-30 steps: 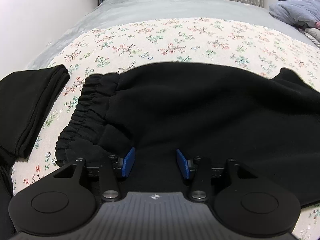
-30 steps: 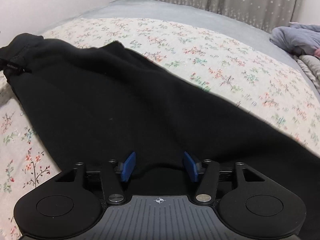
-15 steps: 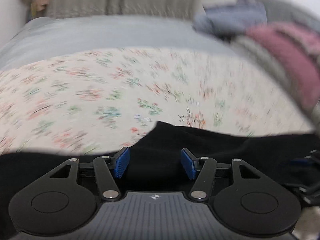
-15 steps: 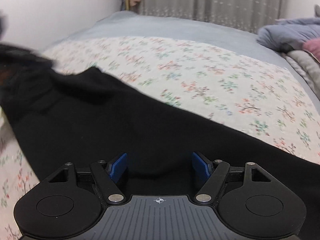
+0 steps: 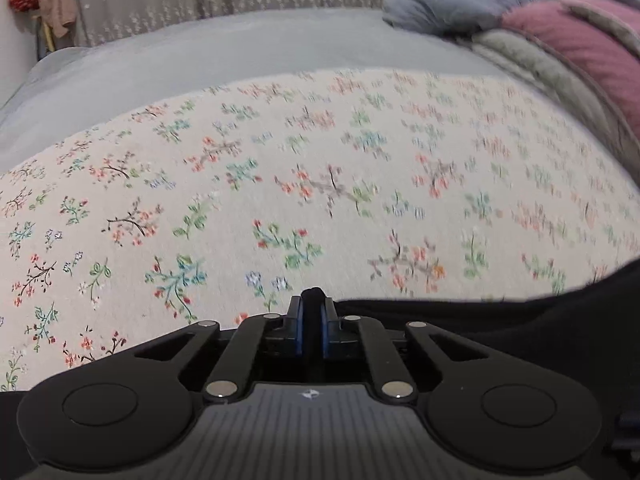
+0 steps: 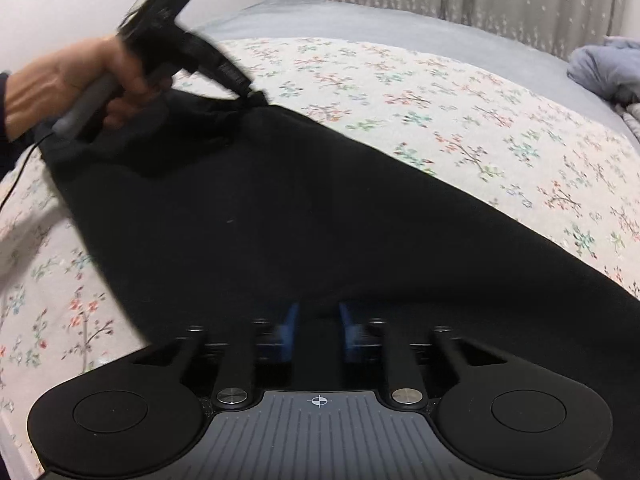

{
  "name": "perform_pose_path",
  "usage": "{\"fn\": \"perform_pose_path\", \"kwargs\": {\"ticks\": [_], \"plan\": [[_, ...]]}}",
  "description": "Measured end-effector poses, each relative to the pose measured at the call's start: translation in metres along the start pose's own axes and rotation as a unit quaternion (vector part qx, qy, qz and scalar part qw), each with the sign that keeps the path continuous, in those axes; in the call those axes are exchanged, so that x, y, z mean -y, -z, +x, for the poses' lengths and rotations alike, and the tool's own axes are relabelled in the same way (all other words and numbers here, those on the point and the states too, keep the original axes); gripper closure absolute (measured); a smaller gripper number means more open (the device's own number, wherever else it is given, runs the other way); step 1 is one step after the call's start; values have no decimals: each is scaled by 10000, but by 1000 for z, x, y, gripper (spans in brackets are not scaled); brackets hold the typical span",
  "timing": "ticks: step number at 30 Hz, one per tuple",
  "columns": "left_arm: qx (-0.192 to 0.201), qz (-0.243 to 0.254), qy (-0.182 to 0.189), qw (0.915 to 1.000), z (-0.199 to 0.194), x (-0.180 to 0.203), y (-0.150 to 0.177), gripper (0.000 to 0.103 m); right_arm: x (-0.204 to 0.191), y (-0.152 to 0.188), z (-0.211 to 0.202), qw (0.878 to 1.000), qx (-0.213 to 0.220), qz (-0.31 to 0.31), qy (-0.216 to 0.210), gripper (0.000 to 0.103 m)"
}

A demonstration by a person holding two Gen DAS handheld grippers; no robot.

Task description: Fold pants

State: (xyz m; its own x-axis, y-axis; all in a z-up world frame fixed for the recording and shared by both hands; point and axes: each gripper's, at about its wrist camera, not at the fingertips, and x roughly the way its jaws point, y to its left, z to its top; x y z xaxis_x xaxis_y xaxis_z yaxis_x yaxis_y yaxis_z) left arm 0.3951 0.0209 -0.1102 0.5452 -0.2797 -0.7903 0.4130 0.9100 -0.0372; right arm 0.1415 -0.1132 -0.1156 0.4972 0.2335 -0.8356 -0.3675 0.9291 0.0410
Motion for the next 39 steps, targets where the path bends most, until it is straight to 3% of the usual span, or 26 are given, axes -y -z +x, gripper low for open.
{"fn": "perform_pose_path", "kwargs": {"ticks": [5, 8, 10, 13, 14, 15, 17, 19, 20, 21, 22, 23, 25, 26, 28, 29, 31, 33, 34, 36, 38, 39], "plan": [[300, -667, 122, 9972, -3, -13, 5, 80, -10, 11, -8, 9997, -169, -185, -62, 92], [598, -1269, 226, 9899, -5, -23, 10, 80, -5, 16, -15, 9990, -313, -170, -273, 92], [655, -1181, 141, 9907, -3, -19, 16, 80, 12, 14, -23, 9995, -180, 26, -273, 94], [640, -1170, 53, 9910, 0, -16, 20, 80, 63, 5, -54, 9946, 426, 579, 742, 77], [683, -1351, 103, 9884, -3, -19, 17, 80, 86, 5, -71, 9866, 686, 920, 1164, 61], [758, -1507, 146, 9856, -6, -22, 14, 80, 110, 8, -87, 9747, 936, 1275, 1580, 40], [861, -1616, 120, 9830, -11, -24, 11, 80, 157, 20, -114, 9416, 1169, 1893, 2526, 19], [853, -1624, 34, 9830, -10, -22, 11, 80, 200, 40, -124, 9129, 894, 2481, 3117, 19], [802, -1603, -45, 9838, -7, -20, 13, 80, 218, 52, -125, 9059, 680, 2789, 3112, 19], [764, -1593, -126, 9842, -3, -18, 15, 80, 232, 65, -122, 9042, 497, 3084, 2912, 26], [750, -1598, -186, 9841, -1, -16, 17, 80, 243, 75, -115, 9052, 328, 3343, 2605, 40], [763, -1646, -229, 9831, 0, -15, 18, 80, 248, 81, -109, 9081, 182, 3465, 2343, 84], [841, -1831, -233, 9792, -5, -16, 18, 80, 241, 74, -110, 9156, 306, 3156, 2473, 81], [902, -1865, -237, 9780, -10, -16, 17, 80, 233, 65, -119, 9175, 619, 2927, 2621, 82], [933, -1683, -405, 9805, -14, -12, 18, 80, 230, 54, -138, 9152, 1211, 2862, 2565, 82], [890, -1579, -506, 9821, -12, -9, 18, 79, 233, 53, -134, 9133, 1152, 2913, 2602, 82], [775, -1341, -717, 9853, -1, 0, 21, 79, 241, 58, -106, 9126, 301, 2822, 2944, 81], [760, -993, -987, 9872, 8, 13, 24, 76, 239, 67, -80, 9180, -423, 2611, 2954, 80], [813, -862, -1083, 9870, 8, 17, 25, 75, 234, 67, -77, 9187, -456, 2478, 3042, 76], [904, -1118, -1009, 9845, 0, 11, 25, 67, 226, 62, -89, 9099, -144, 2296, 3452, 50], [1106, -1684, -757, 9766, -20, -4, 26, 65, 219, 56, -110, 9002, 384, 2139, 3774, 38], [1220, -1827, -712, 9730, -33, -8, 27, 61, 212, 53, -119, 8958, 654, 2119, 3851, 38]]}}
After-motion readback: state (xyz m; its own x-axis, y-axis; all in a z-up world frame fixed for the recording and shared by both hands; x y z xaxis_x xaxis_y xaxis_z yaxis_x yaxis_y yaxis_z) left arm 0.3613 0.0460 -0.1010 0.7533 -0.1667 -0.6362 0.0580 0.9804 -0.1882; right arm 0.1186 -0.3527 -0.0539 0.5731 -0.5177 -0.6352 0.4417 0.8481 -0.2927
